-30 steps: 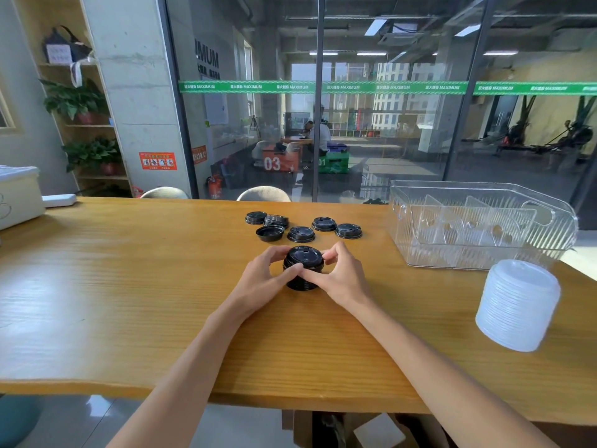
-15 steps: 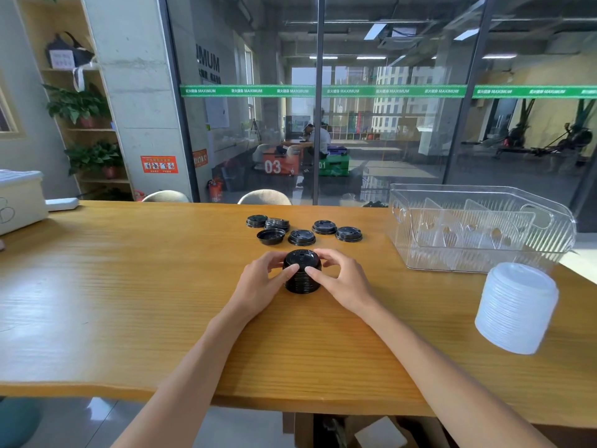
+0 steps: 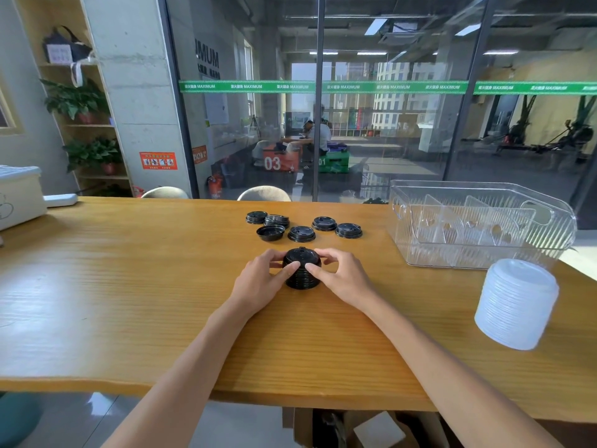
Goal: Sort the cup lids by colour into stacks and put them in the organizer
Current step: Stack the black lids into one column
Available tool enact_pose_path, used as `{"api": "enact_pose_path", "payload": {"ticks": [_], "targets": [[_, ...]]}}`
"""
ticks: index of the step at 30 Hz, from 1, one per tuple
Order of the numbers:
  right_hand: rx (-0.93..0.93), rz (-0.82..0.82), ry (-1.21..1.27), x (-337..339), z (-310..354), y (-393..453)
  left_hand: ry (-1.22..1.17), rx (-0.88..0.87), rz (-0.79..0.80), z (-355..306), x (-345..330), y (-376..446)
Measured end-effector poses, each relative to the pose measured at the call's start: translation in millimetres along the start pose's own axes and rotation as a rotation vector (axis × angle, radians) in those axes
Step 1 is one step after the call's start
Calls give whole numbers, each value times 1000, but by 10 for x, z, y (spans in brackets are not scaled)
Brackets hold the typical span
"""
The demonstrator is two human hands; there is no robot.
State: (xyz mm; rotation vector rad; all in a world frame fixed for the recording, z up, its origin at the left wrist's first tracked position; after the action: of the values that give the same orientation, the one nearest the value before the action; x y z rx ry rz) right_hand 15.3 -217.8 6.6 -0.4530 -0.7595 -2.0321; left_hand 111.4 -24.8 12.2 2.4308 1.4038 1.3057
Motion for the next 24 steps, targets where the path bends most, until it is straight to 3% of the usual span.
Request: {"api": "enact_pose_path", "payload": {"ticks": [24], "targets": [[-62, 45, 100, 5, -54, -52, -98, 16, -4, -30, 16, -44]]}}
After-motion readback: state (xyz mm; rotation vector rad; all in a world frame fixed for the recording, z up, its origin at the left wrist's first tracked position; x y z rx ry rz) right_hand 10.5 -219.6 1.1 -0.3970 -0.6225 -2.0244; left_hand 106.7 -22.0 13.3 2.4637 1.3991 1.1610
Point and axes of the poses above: each hand's wrist, its own y-axis towards the middle knuckle, its own x-axis out of the back of the hand, z = x × y, the point moved 2 cm from there along y, towards the middle knuckle, and after that the axes turned 4 degrees about -x, right-handed, at the moved point
